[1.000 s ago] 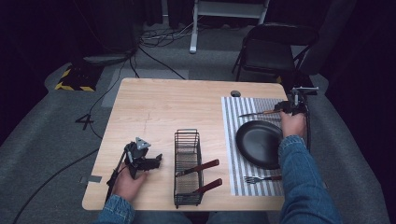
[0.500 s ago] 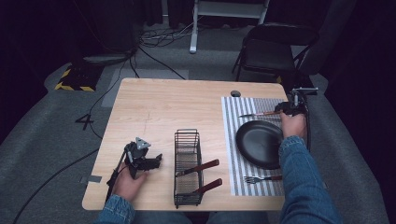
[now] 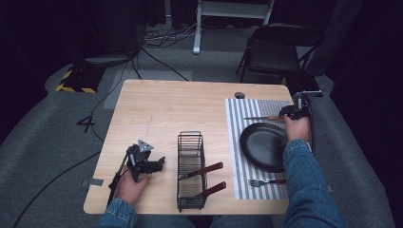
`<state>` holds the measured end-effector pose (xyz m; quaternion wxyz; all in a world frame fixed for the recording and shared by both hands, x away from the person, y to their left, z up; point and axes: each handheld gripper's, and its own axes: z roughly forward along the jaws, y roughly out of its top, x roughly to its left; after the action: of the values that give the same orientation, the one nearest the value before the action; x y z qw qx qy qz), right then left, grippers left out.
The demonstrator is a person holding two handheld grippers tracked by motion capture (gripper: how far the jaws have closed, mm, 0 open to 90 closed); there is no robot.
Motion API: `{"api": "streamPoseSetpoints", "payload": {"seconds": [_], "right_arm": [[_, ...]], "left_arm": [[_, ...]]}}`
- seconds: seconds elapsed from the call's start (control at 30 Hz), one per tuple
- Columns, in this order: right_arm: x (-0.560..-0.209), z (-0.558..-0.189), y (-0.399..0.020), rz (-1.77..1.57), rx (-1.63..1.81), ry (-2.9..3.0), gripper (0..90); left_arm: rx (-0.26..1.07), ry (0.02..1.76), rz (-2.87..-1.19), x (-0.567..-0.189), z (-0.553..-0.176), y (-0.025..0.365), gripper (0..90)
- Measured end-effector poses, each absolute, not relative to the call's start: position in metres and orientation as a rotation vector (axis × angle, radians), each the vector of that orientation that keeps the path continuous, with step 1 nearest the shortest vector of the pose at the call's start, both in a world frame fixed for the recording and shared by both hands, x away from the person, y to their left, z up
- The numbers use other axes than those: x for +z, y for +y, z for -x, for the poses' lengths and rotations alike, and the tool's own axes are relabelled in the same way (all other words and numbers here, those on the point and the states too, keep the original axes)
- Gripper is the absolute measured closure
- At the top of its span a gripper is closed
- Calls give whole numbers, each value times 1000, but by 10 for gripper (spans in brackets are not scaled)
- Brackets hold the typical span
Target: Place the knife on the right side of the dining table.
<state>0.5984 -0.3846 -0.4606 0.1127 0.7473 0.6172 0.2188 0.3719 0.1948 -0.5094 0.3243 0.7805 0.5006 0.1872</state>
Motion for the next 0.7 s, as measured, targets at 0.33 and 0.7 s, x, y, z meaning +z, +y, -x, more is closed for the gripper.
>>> {"api": "streamPoseSetpoints", "payload": {"seconds": [0.33,0.7], "right_arm": [[-464,-600,-384,-2203,593,1827,435],[-450,-588,-379,-2085,516,1861,486]], "left_arm": [[491,1313,-2047,-509,-372,195,170],[490,1313,-2047,-509,-372,195,170]]}}
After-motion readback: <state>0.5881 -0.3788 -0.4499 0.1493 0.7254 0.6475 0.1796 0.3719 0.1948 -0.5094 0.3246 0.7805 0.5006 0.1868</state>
